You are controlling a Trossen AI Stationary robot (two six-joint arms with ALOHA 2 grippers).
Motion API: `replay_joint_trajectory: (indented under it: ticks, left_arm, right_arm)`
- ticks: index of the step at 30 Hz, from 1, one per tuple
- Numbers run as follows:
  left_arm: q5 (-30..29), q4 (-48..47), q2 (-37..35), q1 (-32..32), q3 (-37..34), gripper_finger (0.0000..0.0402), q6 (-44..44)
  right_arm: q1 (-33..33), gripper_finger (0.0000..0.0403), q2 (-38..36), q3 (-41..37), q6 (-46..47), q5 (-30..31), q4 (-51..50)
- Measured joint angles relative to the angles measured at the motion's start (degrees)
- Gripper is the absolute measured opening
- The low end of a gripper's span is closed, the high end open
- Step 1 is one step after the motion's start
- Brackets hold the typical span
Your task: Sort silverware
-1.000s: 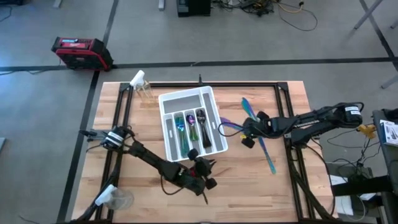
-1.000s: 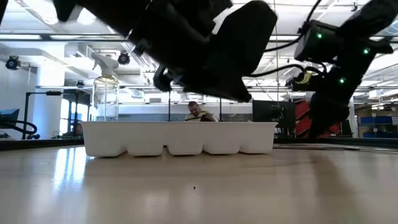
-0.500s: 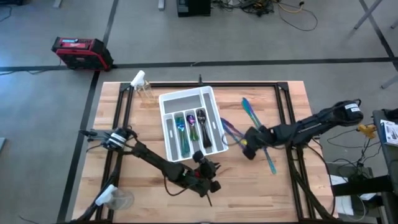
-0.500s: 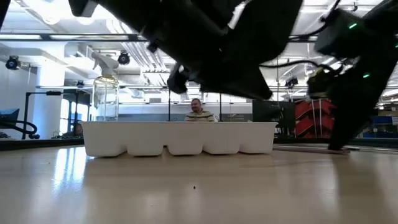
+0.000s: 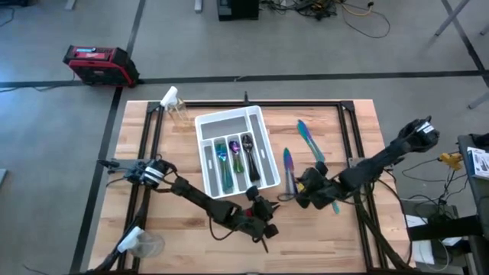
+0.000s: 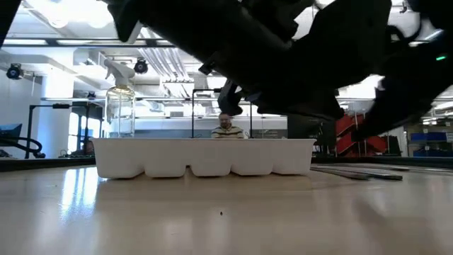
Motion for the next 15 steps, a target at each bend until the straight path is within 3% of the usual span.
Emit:
replay_joint_trajectory:
  ticks: [7,11,15]
  left_arm:
    - [0.0,-9.8,-1.7,0.0,2.9,0.0025,1.3]
    - [0.5,-11.2,-1.9,-0.1,2.9,0.0025,1.2]
    - [1.6,-9.8,-1.0,-0.1,2.6,0.0025,-0.5]
  right_arm:
    - [-3.3,0.0018,10.1,0.0,-6.0,-0.2,9.8]
    - [-0.6,0.0011,16.0,0.0,-7.0,-4.6,16.3]
    - [5.3,0.0004,19.4,0.9,-2.9,-4.7,19.8]
